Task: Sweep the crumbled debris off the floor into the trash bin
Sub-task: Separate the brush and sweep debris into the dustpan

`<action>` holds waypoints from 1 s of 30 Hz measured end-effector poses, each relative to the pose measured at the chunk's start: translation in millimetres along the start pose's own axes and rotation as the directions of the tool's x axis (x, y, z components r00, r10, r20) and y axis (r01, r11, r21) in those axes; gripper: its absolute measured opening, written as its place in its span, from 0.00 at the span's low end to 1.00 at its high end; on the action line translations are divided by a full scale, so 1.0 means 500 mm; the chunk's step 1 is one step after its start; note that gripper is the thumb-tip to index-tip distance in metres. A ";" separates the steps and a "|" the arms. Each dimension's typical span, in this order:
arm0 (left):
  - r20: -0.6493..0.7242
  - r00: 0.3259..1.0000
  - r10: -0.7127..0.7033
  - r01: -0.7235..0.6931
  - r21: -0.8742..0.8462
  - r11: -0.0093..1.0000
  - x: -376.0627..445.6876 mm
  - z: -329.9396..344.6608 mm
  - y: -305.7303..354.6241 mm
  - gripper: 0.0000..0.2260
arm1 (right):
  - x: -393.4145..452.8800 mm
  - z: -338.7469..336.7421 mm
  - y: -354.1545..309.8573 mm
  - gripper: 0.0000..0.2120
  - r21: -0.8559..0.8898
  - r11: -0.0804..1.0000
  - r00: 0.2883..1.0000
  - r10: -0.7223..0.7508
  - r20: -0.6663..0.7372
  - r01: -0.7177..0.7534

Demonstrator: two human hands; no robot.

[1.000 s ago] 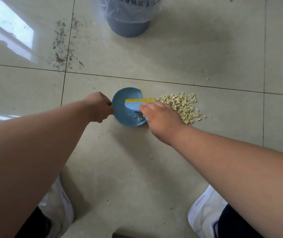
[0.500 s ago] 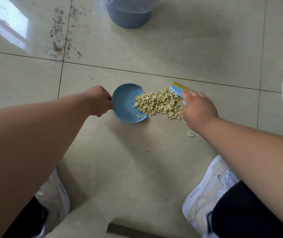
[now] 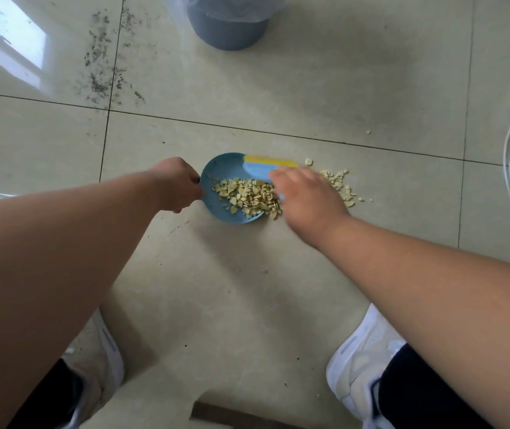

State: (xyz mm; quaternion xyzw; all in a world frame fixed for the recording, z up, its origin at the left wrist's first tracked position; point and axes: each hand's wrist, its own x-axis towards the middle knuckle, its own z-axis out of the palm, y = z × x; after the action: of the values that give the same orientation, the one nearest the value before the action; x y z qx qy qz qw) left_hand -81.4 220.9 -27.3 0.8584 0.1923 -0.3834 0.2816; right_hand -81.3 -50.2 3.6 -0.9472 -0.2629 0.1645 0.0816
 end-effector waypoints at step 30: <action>0.020 1.000 0.008 -0.009 0.085 0.996 -0.018 0.000 -0.002 0.10 | -0.025 -0.016 0.057 0.16 -0.041 0.963 0.963 0.268 0.008 -0.268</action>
State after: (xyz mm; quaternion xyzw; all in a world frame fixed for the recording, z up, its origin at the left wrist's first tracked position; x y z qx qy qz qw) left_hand -87.8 220.4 -20.7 0.8666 0.1693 -0.3984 0.2483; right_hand -75.2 -81.7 7.4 -0.9743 -0.1361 0.1753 0.0382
